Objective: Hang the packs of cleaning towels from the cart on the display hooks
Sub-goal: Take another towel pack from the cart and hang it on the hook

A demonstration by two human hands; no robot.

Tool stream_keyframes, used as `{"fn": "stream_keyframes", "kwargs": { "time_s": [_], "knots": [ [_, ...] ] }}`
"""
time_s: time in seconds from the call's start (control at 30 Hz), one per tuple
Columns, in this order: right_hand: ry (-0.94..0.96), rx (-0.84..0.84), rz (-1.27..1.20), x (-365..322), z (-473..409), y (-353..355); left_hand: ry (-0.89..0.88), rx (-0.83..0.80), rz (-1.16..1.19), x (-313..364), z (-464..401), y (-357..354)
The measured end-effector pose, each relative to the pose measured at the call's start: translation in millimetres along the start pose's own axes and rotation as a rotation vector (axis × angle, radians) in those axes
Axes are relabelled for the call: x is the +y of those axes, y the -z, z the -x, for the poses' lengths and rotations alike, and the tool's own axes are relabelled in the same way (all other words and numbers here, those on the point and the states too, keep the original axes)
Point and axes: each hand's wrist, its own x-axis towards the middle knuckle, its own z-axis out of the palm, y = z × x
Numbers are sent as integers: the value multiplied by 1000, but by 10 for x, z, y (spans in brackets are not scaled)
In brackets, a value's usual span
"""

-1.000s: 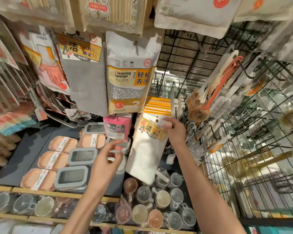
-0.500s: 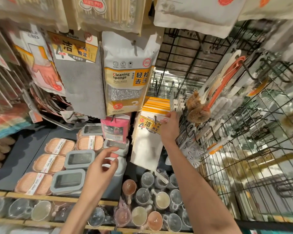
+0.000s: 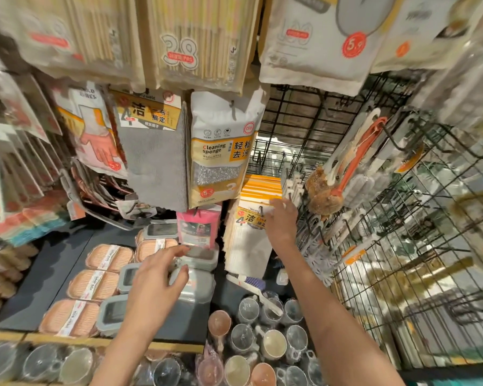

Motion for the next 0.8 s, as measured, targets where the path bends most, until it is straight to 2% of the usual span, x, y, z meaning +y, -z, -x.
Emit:
{"fn": "stream_keyframes", "kwargs": {
  "time_s": [0.17, 0.3, 0.5, 0.8],
  "knots": [
    [172, -54, 84, -85, 390, 101, -54, -6, -68, 32, 95, 244],
    [237, -105, 107, -169, 782, 209, -60, -17, -115, 55, 213, 388],
    [359, -160, -22, -396, 1211, 426, -91, 81, -137, 114, 423, 499],
    [585, -367, 104, -304, 1802, 547, 103, 211, -208, 194, 1051, 343]
  ]
}}
